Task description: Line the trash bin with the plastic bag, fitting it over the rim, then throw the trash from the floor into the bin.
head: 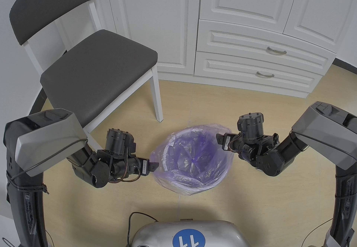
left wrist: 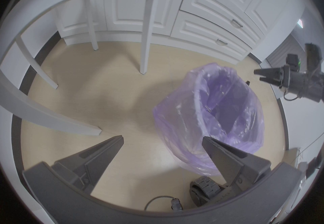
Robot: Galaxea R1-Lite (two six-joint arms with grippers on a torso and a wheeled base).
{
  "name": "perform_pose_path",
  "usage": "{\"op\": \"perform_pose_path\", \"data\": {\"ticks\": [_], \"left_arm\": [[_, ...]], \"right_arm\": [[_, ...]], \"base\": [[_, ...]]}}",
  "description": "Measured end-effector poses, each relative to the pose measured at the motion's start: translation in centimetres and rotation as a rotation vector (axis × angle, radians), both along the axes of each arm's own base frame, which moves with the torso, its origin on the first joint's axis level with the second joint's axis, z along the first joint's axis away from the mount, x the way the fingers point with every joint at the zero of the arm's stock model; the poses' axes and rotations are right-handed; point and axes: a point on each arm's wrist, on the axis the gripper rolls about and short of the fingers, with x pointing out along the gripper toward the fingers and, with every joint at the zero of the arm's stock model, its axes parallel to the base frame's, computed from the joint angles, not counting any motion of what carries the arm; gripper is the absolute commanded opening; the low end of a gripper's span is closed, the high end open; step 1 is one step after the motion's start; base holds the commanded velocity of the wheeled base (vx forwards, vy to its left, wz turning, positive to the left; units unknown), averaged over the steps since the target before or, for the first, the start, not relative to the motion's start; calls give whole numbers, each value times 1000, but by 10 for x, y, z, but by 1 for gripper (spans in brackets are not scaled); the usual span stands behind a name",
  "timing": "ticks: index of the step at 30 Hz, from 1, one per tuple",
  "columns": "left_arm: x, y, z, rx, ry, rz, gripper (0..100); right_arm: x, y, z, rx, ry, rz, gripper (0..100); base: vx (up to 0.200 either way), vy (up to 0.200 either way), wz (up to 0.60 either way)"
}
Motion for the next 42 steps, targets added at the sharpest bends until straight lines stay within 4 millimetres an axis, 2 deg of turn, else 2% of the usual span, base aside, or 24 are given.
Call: {"op": "perform_pose_path", "data": {"ticks": [8, 12, 17, 21, 29, 35, 42], "left_arm": [[4, -14, -32, 10, 5, -22, 100], [4, -14, -47, 16, 8, -26, 100], [-8, -10, -58, 62, 53, -66, 100], [-15, -6, -62, 96, 70, -102, 100], [-21, -2, -68, 118, 85, -127, 100], [-20, -3, -67, 107, 62, -129, 100], [-20, -4, -63, 93, 29, -129, 100]], "right_arm": [[-21, 19, 7, -16, -137, 95, 100], [-31, 25, -5, -73, -133, 145, 100], [-43, 41, -25, -182, -83, 232, 100], [-42, 51, -32, -307, -41, 299, 100], [-40, 73, -33, -473, 72, 404, 100], [-33, 91, -29, -608, 46, 465, 100], [-21, 100, -40, -717, 43, 463, 100]], "base": [[0, 0, 0], [0, 0, 0], [0, 0, 0], [0, 0, 0], [0, 0, 0], [0, 0, 0], [0, 0, 0]]}}
